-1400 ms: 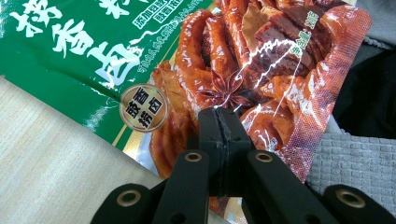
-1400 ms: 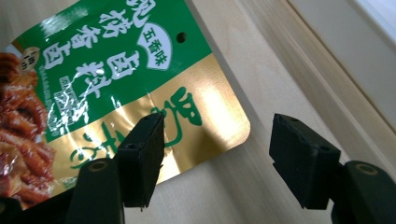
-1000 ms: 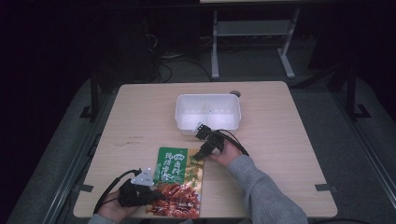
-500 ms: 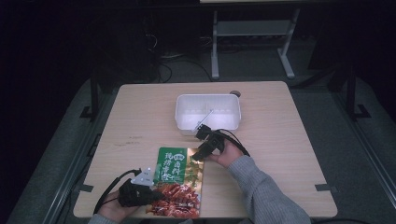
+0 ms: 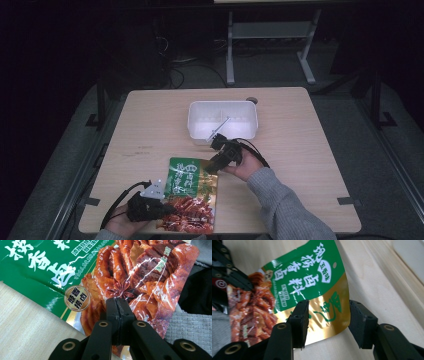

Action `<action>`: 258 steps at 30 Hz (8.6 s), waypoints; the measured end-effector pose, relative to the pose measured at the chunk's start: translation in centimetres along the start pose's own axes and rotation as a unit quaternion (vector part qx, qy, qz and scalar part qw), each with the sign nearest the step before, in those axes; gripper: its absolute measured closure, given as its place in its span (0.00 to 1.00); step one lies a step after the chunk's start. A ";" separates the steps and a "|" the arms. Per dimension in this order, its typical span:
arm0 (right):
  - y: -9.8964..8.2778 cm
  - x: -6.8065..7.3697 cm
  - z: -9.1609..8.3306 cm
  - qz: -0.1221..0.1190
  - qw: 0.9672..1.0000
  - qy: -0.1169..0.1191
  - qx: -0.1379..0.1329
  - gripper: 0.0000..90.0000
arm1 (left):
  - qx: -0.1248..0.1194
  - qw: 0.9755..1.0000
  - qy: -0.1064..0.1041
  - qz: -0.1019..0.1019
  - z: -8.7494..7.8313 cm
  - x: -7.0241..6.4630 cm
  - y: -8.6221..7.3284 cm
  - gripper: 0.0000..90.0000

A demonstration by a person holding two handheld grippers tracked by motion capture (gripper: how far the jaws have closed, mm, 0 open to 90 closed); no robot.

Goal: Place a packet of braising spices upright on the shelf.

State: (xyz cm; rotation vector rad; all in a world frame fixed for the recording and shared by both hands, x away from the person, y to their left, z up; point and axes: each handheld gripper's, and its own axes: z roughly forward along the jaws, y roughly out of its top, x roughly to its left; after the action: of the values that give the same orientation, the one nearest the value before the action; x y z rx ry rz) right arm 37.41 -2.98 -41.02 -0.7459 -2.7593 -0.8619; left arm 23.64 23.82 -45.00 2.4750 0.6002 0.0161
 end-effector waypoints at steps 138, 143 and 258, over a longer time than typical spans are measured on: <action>2.2 4.3 -11.7 -0.057 0.996 -0.016 -0.061 1.00 | -0.058 0.988 0.112 -0.092 -2.9 3.3 -2.3 0.45; 2.6 4.6 -12.1 -0.061 0.996 -0.018 -0.063 1.00 | -0.061 0.988 0.112 -0.093 -2.9 3.3 -2.3 0.45; 11.7 -2.8 -15.0 0.042 0.968 -0.192 -0.156 1.00 | -0.070 0.987 0.114 -0.090 -3.2 3.3 -2.4 0.41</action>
State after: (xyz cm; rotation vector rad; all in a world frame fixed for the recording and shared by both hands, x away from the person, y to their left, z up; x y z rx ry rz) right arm 45.76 -4.40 -23.76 -1.1891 -2.9180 -1.2713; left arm 25.14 28.69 -44.00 2.2914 0.8883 0.2652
